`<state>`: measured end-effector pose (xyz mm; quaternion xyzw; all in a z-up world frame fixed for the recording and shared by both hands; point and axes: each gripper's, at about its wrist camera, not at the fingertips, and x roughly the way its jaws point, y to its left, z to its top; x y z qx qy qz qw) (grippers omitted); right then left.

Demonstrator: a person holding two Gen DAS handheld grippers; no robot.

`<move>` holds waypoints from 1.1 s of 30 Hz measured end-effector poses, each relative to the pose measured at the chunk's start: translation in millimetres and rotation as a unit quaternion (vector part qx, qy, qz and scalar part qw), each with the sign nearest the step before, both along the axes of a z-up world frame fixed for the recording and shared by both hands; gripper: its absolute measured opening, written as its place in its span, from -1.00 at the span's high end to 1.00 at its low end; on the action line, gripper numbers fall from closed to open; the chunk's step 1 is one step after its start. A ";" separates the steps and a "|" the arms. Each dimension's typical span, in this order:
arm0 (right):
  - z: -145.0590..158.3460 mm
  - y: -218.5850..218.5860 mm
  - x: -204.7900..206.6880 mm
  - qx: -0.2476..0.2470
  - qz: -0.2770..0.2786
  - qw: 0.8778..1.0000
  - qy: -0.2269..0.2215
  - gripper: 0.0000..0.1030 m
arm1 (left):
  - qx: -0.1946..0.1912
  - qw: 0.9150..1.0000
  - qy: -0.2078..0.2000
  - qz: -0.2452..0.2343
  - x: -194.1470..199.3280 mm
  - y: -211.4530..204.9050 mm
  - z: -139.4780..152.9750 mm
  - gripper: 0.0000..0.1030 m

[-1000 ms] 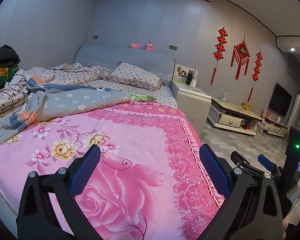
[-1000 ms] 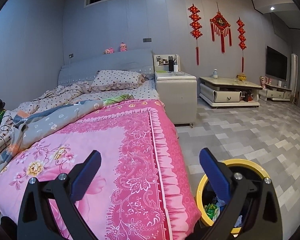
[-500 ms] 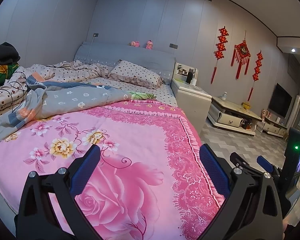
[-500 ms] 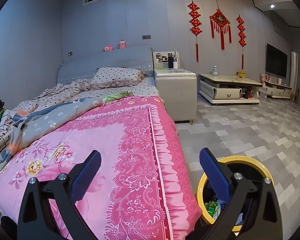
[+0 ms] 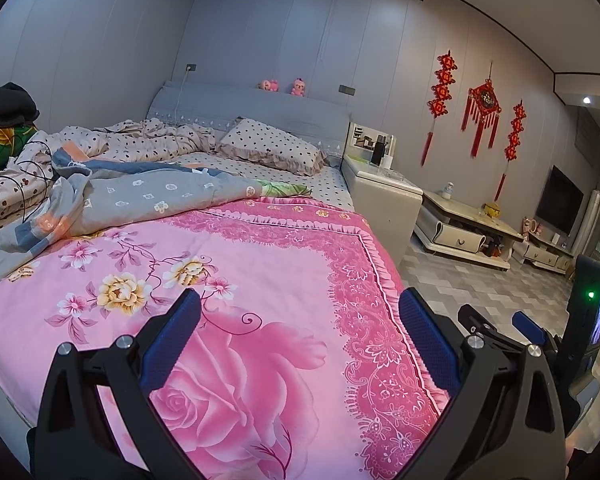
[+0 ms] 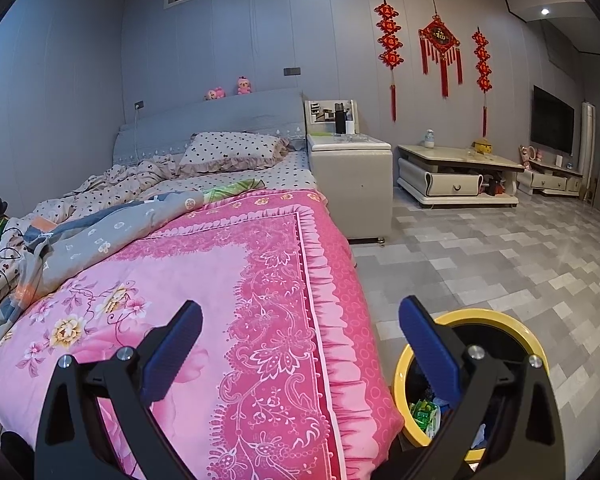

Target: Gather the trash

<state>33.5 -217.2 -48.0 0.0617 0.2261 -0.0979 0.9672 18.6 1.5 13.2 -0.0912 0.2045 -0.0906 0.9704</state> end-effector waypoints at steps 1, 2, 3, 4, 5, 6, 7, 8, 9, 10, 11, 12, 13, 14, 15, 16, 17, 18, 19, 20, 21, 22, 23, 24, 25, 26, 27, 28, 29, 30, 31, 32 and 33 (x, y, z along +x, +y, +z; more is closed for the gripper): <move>-0.3 0.4 0.5 0.000 0.000 1.000 0.001 -0.84 | 0.000 1.000 0.000 0.000 0.1 -0.2 -0.3 -0.84; -0.6 0.8 1.8 0.001 0.000 1.000 0.002 -0.84 | 0.000 1.000 0.001 0.000 0.2 0.1 0.1 -0.84; -0.8 0.3 2.0 0.001 0.000 1.000 0.003 -0.84 | 0.000 1.000 0.002 -0.001 0.3 -0.7 -1.4 -0.84; -1.1 0.2 2.0 0.001 0.000 1.000 0.004 -0.84 | -0.001 1.000 0.003 -0.002 0.3 -1.3 -3.0 -0.84; -1.3 0.1 2.1 0.001 0.000 1.000 0.005 -0.84 | -0.002 1.000 0.003 -0.002 0.1 -1.7 -4.0 -0.84; -1.4 -0.4 2.2 0.002 0.000 1.000 0.005 -0.84 | -0.002 1.000 0.003 -0.002 -0.3 -2.6 -4.6 -0.84; -1.6 -0.6 2.4 0.002 0.000 1.000 0.006 -0.84 | -0.002 1.000 0.003 -0.002 -0.5 -3.0 -5.0 -0.84; -1.6 -0.8 2.3 0.002 -0.001 1.000 0.006 -0.84 | -0.002 1.000 0.003 -0.002 -0.2 -2.6 -4.5 -0.84; -1.6 -0.8 2.2 0.002 -0.001 1.000 0.006 -0.84 | -0.002 1.000 0.004 -0.002 -0.3 -2.6 -4.6 -0.84; -1.7 -1.0 2.3 0.002 -0.001 1.000 0.006 -0.84 | -0.003 1.000 0.004 -0.003 -0.2 -2.5 -4.5 -0.84; -1.7 -1.0 2.3 0.003 0.000 1.000 0.006 -0.84 | -0.003 1.000 0.004 -0.003 0.0 -2.8 -5.2 -0.84; -1.8 -1.0 2.5 0.002 0.000 1.000 0.007 -0.84 | -0.003 1.000 0.005 -0.003 -0.5 -3.7 -6.3 -0.84; -1.7 -1.0 2.3 0.003 0.000 1.000 0.007 -0.84 | -0.003 1.000 0.004 -0.003 -0.1 -2.8 -5.3 -0.84; -2.0 -1.3 2.4 0.003 0.000 1.000 0.008 -0.84 | -0.003 1.000 0.004 -0.003 0.0 -2.8 -5.2 -0.84; -2.5 -1.9 1.8 0.003 -0.001 1.000 0.009 -0.84 | -0.003 1.000 0.005 -0.003 0.0 -2.9 -5.3 -0.84; -2.9 -2.5 1.8 0.004 -0.002 1.000 0.009 -0.84 | -0.003 1.000 0.005 -0.003 -0.3 -3.1 -6.1 -0.84; -3.2 -3.2 1.5 0.004 -0.003 1.000 0.009 -0.84 | -0.003 1.000 0.005 -0.003 0.0 -2.7 -5.9 -0.84; -3.2 -3.8 1.5 0.005 -0.004 1.000 0.010 -0.84 | -0.003 1.000 0.005 -0.003 0.0 -2.9 -6.0 -0.84; -3.2 -4.4 1.4 0.005 -0.004 1.000 0.010 -0.84 | -0.003 1.000 0.005 -0.003 0.0 -2.8 -5.9 -0.84; -3.3 -4.0 1.7 0.006 -0.004 1.000 0.010 -0.84 | -0.004 1.000 0.005 -0.003 0.0 -2.7 -5.8 -0.84; -3.3 -4.4 1.6 0.006 -0.004 1.000 0.010 -0.84 | -0.004 1.000 0.005 -0.003 0.0 -2.8 -5.9 -0.84; -3.5 -4.3 1.6 0.006 -0.005 1.000 0.011 -0.84 | -0.004 1.000 0.006 -0.004 -0.1 -3.1 -6.3 -0.84; -3.5 -4.2 1.6 0.005 -0.004 1.000 0.011 -0.84 | -0.004 1.000 0.007 -0.004 0.7 -2.6 -6.9 -0.84; -3.5 -4.2 1.5 0.006 -0.004 1.000 0.011 -0.84 | -0.005 1.000 0.008 -0.005 0.6 -2.9 -7.9 -0.84; -3.6 -4.9 1.4 0.006 -0.004 1.000 0.012 -0.84 | -0.006 1.000 0.009 -0.006 0.7 -3.5 -9.0 -0.84; -4.8 -4.8 1.7 0.006 -0.004 1.000 0.013 -0.84 | -0.007 1.000 0.010 -0.007 0.9 -4.0 -9.9 -0.84; -5.1 -5.3 1.7 0.006 -0.004 1.000 0.014 -0.84 | -0.007 1.000 0.011 -0.007 0.8 -4.1 -10.3 -0.84; -5.9 -5.2 2.0 0.007 -0.004 1.000 0.016 -0.84 | -0.007 1.000 0.012 -0.007 1.3 -3.8 -10.3 -0.84; -6.4 -5.5 2.2 0.007 -0.004 1.000 0.017 -0.84 | -0.008 1.000 0.011 -0.007 0.5 -4.3 -11.1 -0.84; -6.9 -5.7 2.2 0.008 -0.004 1.000 0.018 -0.84 | -0.008 1.000 0.011 -0.007 1.3 -3.8 -10.3 -0.84; -7.4 -5.8 2.0 0.008 -0.003 1.000 0.019 -0.84 | -0.007 1.000 0.011 -0.007 1.1 -4.1 -10.6 -0.84; -7.6 -5.9 2.0 0.008 -0.003 1.000 0.020 -0.84 | -0.007 1.000 0.011 -0.007 1.5 -3.6 -10.1 -0.84; -7.6 -6.1 2.1 0.007 -0.003 1.000 0.020 -0.84 | -0.007 1.000 0.012 -0.007 1.4 -3.7 -10.2 -0.84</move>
